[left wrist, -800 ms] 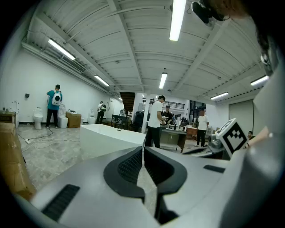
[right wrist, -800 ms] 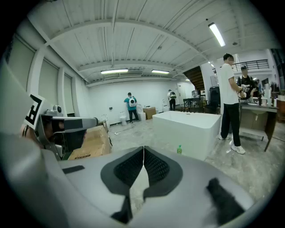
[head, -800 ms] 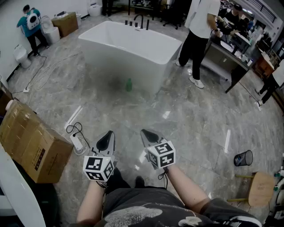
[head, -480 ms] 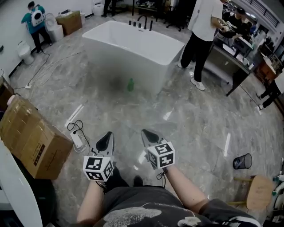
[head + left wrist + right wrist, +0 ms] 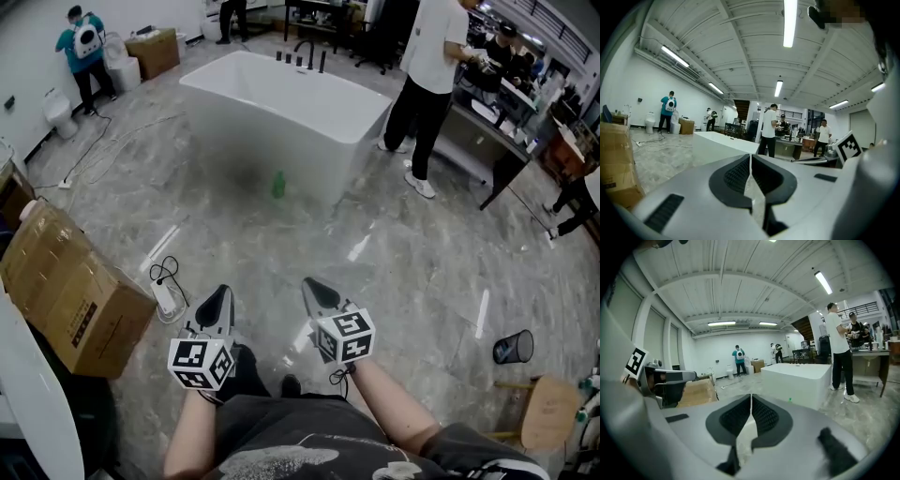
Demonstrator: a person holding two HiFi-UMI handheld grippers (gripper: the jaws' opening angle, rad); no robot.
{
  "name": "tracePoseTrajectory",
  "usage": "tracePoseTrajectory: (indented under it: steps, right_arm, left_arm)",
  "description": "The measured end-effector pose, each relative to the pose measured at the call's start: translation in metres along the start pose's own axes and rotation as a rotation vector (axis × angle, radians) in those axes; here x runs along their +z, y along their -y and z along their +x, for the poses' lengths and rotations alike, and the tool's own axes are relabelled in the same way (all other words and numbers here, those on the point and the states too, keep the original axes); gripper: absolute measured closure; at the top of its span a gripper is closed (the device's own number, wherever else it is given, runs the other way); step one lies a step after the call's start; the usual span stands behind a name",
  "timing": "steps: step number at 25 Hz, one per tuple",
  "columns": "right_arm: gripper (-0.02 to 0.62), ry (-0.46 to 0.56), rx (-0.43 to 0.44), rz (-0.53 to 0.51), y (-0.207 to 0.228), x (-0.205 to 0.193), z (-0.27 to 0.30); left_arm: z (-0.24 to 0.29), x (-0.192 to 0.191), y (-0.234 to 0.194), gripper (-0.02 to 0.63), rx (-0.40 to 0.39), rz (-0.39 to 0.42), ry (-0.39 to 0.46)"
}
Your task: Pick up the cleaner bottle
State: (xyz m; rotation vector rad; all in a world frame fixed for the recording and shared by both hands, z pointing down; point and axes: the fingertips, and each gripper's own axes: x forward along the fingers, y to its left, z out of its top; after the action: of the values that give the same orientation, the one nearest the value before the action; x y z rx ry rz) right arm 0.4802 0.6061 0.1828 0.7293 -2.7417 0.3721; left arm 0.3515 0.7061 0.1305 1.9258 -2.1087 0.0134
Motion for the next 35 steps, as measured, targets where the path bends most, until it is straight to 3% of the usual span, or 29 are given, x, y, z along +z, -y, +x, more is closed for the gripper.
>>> tracePoseTrajectory:
  steps: [6, 12, 24, 35]
  right_arm:
    - [0.568, -0.041, -0.072, 0.076, 0.021, -0.019, 0.009]
    - [0.568, -0.060, -0.138, 0.086, 0.050, -0.012, 0.043]
    - [0.568, -0.120, -0.221, 0.131, 0.094, 0.019, 0.168]
    - [0.566, -0.165, -0.270, 0.175, 0.107, 0.055, 0.270]
  left_arm:
    - [0.010, -0.012, -0.017, 0.581, 0.010, -0.006, -0.034]
    - [0.056, -0.010, -0.048, 0.581, -0.016, -0.039, -0.042]
    - [0.178, 0.028, -0.133, 0.581, -0.085, -0.033, -0.090]
    - [0.248, 0.048, -0.218, 0.581, -0.108, -0.058, -0.161]
